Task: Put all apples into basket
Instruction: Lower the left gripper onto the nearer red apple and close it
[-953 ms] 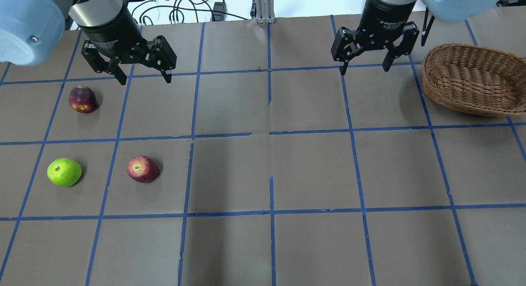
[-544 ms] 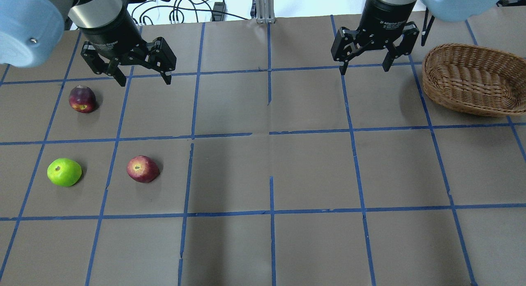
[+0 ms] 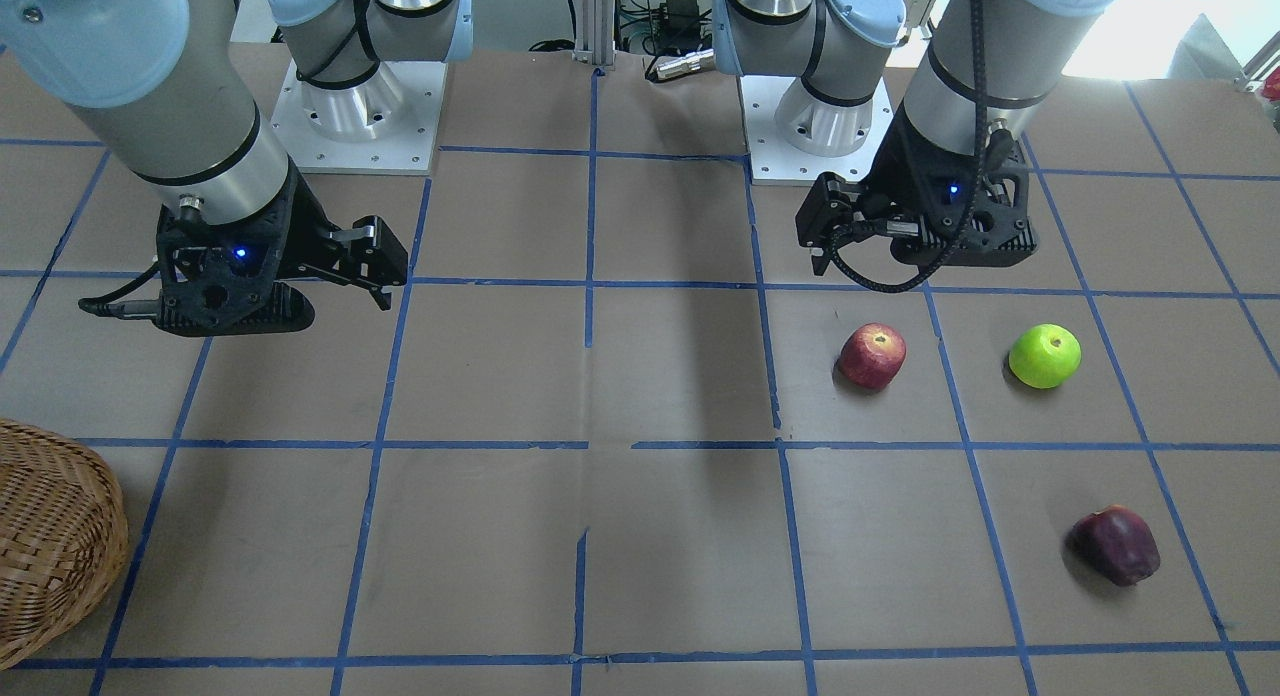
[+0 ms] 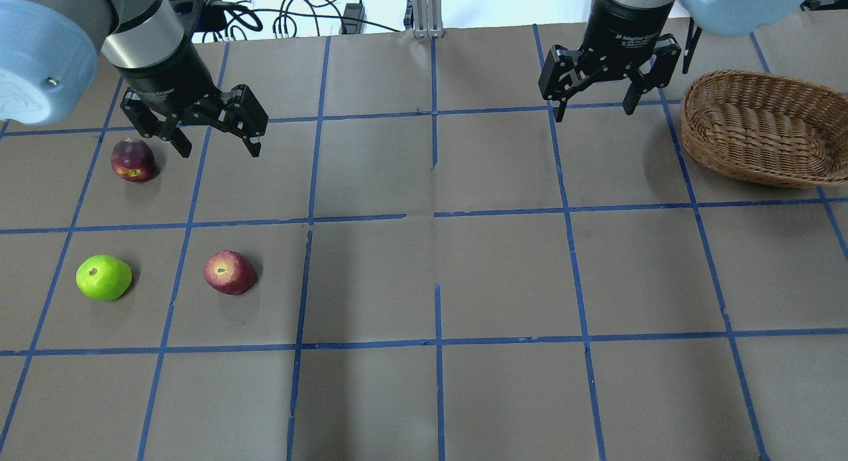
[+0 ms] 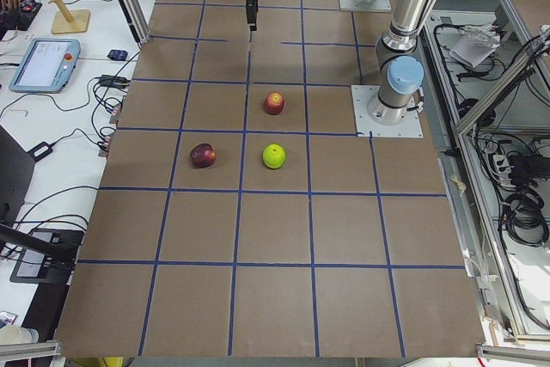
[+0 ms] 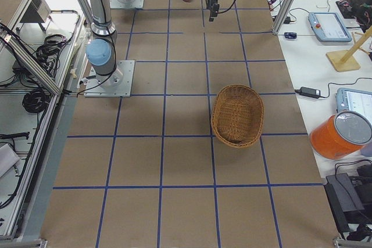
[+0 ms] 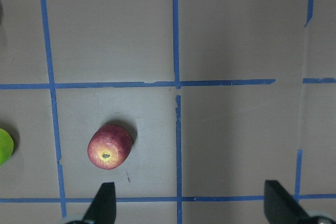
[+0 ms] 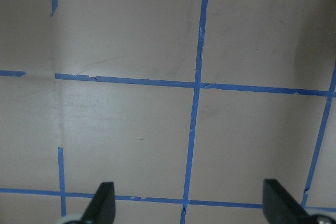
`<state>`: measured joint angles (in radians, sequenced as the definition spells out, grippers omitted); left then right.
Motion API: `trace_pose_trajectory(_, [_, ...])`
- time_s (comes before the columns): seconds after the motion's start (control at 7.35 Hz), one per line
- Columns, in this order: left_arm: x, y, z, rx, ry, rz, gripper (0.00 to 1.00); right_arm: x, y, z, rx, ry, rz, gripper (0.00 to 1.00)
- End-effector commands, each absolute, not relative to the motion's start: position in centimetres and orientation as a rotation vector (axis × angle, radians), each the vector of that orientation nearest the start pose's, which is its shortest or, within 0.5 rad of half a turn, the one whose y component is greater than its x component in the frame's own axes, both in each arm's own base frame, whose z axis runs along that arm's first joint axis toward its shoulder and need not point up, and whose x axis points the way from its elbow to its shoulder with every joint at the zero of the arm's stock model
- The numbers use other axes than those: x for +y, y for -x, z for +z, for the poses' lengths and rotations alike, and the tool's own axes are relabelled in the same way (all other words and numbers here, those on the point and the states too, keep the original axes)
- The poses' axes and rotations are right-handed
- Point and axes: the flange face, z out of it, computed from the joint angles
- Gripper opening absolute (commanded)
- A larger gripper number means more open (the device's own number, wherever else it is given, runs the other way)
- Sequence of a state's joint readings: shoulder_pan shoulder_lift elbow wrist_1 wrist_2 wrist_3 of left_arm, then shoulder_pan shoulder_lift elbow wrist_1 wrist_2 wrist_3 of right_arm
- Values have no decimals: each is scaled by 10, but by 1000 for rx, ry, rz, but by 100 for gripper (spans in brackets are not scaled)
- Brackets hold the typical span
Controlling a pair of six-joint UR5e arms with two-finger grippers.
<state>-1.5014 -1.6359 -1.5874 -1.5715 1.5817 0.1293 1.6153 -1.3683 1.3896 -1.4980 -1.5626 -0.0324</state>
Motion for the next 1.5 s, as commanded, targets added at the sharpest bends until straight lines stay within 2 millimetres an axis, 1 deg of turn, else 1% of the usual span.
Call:
trace_pose_trajectory(0.0, [-504,64,395,3148,-126,207,100,-561,-159,462,3130,122,149,100])
trace_pose_trajectory(0.14, [-497,62,369,3142,-165,184,100,-561,-159,462,3130,122,147,100])
trace_pose_trajectory(0.27, [-488,47,329,3139,-215,139,100,-561,-159,462,3130,122,147,100])
trace_pose_trajectory(0.41, [-478,30,294,3135,-172,86,100,-561,-159,462,3129,122,149,100])
trace_pose_trajectory(0.54, [-471,17,256,3136,-119,62,100,-561,-159,462,3130,122,147,100])
trace_pose_trajectory(0.68, [-466,18,243,3138,-121,68,100,-561,-159,462,3130,122,149,100])
trace_pose_trajectory(0.82, [-466,15,219,3143,-112,147,100,-561,-159,462,3130,120,149,100])
trace_pose_trajectory(0.95, [-466,14,203,3152,-113,198,100,-561,-159,461,3130,120,152,100])
trace_pose_trajectory(1.22, [-466,13,183,3155,-115,273,100,-561,-160,462,3129,124,149,100])
trace_pose_trajectory(1.36, [-463,12,174,3133,-118,317,100,-561,-160,460,3128,122,154,100])
